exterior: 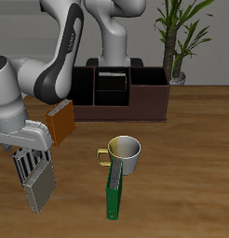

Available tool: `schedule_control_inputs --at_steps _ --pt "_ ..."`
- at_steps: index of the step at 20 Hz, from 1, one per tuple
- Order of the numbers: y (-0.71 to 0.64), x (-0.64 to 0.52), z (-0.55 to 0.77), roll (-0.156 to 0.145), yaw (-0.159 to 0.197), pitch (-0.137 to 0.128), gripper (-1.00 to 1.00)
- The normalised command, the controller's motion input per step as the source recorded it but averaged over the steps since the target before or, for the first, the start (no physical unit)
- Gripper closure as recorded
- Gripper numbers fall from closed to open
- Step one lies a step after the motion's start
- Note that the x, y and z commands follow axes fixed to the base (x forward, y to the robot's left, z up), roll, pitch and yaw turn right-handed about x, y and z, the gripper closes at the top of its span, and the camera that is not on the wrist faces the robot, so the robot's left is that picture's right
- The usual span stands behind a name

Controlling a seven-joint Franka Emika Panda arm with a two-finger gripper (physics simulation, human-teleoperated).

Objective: Place the black book into the back desk caddy's back compartment and place the striped book into the back desk caddy's right compartment

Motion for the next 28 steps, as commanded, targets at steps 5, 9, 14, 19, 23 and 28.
schedule_control_inputs --at_steps 5,9,14,19,23,28 --pt "-0.02 0.02 -0.05 -0.008 -0.007 0.006 -1.00" --pt "-0.01 0.01 -0.07 -0.003 0.000 0.009 -1.00" --pt "-0.01 0.03 -0.07 -0.005 0.001 0.010 -1.00" --pt "-0.05 0.02 -0.07 -0.014 -0.022 0.022 -1.00" --pt "0.04 0.05 -0.09 -0.002 0.001 0.034 1.00" --pt "0.04 0.03 0.04 0.003 -0.032 0.006 1.00"
